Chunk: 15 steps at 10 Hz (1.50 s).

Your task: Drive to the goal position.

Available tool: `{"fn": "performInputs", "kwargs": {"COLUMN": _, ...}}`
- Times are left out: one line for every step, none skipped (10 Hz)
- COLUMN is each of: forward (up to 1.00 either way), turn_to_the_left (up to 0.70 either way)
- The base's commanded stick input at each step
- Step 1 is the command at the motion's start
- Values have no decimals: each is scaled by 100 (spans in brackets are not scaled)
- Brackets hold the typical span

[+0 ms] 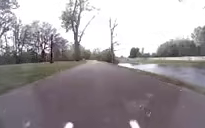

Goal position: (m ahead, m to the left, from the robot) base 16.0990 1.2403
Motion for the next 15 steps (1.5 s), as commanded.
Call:
{"fn": "performInputs", "kwargs": {"forward": 70, "turn_to_the_left": 0}}
{"fn": "performInputs", "kwargs": {"forward": 70, "turn_to_the_left": 0}}
{"fn": "performInputs", "kwargs": {"forward": 70, "turn_to_the_left": 0}}
{"fn": "performInputs", "kwargs": {"forward": 70, "turn_to_the_left": 0}}
{"fn": "performInputs", "kwargs": {"forward": 70, "turn_to_the_left": 0}}
{"fn": "performInputs", "kwargs": {"forward": 70, "turn_to_the_left": 0}}
{"fn": "performInputs", "kwargs": {"forward": 70, "turn_to_the_left": 0}}
{"fn": "performInputs", "kwargs": {"forward": 70, "turn_to_the_left": 0}}
{"fn": "performInputs", "kwargs": {"forward": 70, "turn_to_the_left": 0}}
{"fn": "performInputs", "kwargs": {"forward": 70, "turn_to_the_left": 0}}
{"fn": "performInputs", "kwargs": {"forward": 70, "turn_to_the_left": 0}}
{"fn": "performInputs", "kwargs": {"forward": 70, "turn_to_the_left": 0}}
{"fn": "performInputs", "kwargs": {"forward": 70, "turn_to_the_left": 0}}
{"fn": "performInputs", "kwargs": {"forward": 70, "turn_to_the_left": 0}}
{"fn": "performInputs", "kwargs": {"forward": 70, "turn_to_the_left": 0}}
